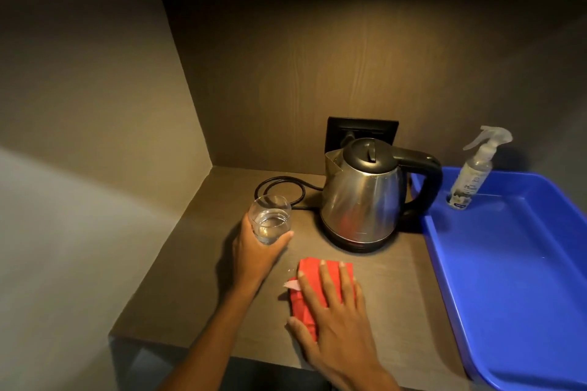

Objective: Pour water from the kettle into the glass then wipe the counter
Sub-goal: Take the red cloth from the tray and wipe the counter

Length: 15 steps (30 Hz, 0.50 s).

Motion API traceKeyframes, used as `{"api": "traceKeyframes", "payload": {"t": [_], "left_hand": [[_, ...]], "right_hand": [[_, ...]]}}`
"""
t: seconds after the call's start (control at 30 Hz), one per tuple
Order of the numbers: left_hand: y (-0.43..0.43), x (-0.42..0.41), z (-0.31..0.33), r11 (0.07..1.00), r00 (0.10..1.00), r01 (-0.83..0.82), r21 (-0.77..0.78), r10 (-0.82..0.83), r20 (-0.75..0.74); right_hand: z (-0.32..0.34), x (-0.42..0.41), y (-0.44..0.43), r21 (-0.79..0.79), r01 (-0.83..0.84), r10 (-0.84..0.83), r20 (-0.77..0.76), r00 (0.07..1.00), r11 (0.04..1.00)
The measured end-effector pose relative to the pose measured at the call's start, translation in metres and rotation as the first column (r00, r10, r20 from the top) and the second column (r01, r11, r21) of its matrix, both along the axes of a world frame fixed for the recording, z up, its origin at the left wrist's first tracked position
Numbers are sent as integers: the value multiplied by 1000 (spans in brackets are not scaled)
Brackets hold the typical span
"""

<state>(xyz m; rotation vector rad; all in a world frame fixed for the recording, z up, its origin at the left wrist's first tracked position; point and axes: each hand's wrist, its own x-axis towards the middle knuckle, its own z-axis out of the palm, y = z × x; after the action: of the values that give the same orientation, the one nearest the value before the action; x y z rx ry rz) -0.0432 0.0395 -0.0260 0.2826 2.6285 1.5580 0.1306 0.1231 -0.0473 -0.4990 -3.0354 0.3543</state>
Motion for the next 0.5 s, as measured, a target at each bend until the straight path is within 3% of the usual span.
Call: {"api": "traceKeyframes", "payload": {"t": [0.1, 0.2, 0.4, 0.5], "left_hand": [[0, -6, -3, 1000, 1000, -4, -6, 3, -26], [-7, -13, 3, 995, 999, -21, 93, 24, -31], [-36, -30, 30, 990, 991, -48, 134, 64, -119], [-56, -31, 34, 990, 986, -72, 117, 88, -142]], "right_hand": [[-3, -21, -16, 62, -62, 66, -61, 996, 996], [-5, -47, -18, 52, -19, 24, -99, 995, 998], [-5, -120, -8, -20, 99, -100, -63, 993, 995], [-6, -155, -1, -24, 7, -8, -26, 1000, 1000]]}}
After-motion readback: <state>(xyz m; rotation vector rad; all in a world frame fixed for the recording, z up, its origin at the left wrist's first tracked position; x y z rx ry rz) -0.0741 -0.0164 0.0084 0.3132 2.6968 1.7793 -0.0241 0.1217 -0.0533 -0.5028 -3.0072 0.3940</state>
